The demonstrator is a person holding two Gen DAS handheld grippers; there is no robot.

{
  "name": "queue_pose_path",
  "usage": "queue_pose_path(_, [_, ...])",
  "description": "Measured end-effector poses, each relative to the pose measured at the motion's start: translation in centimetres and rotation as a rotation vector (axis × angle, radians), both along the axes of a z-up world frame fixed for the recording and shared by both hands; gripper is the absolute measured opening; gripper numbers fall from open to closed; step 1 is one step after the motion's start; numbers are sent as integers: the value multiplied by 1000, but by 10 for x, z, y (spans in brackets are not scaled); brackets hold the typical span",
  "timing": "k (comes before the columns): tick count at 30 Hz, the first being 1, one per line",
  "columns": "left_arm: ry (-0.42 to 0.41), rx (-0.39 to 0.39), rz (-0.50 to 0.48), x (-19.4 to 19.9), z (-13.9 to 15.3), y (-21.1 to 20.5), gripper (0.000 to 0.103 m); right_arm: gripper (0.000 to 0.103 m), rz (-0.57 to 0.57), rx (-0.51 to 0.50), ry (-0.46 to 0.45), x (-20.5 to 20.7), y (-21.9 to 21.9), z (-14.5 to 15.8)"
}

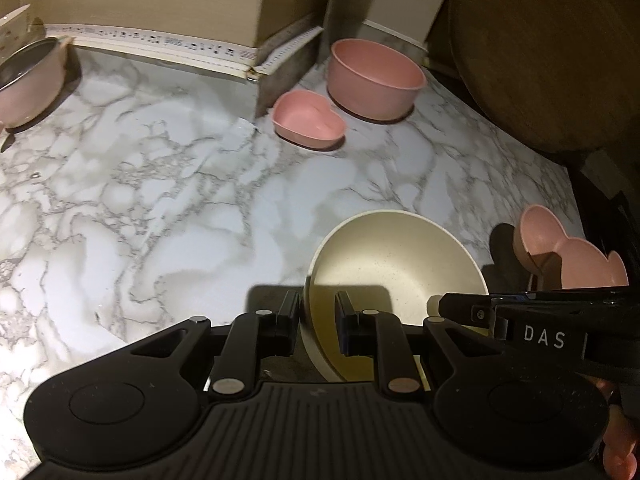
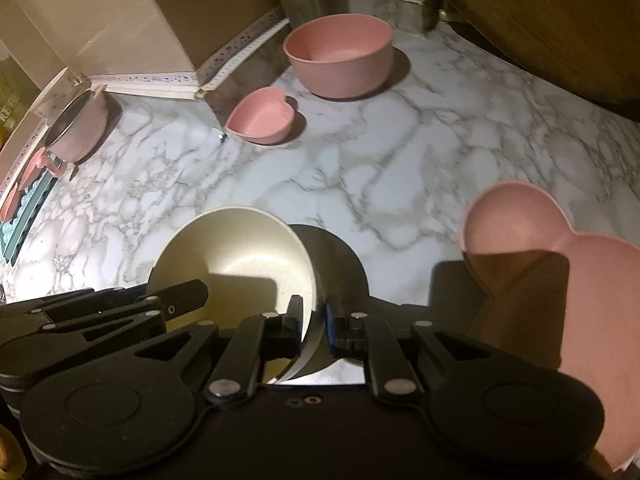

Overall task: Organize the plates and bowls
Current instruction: 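Carry the cream bowl beside the plate stack, set it down, open grippers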

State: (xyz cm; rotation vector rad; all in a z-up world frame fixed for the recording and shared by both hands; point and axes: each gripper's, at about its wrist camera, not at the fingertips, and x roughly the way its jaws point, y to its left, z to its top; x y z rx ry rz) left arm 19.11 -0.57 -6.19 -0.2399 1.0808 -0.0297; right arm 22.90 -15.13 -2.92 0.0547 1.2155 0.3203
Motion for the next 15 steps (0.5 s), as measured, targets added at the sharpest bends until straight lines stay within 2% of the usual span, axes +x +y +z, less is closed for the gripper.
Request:
queue_pose_path(11, [-6,13,-30,5,-6,-6,19,10,-40,7,10,-2,-11,-7])
queue_pose_path(15, [3,6,-28,7,-7,-4,19,14,-41,11,14,-1,-11,-7])
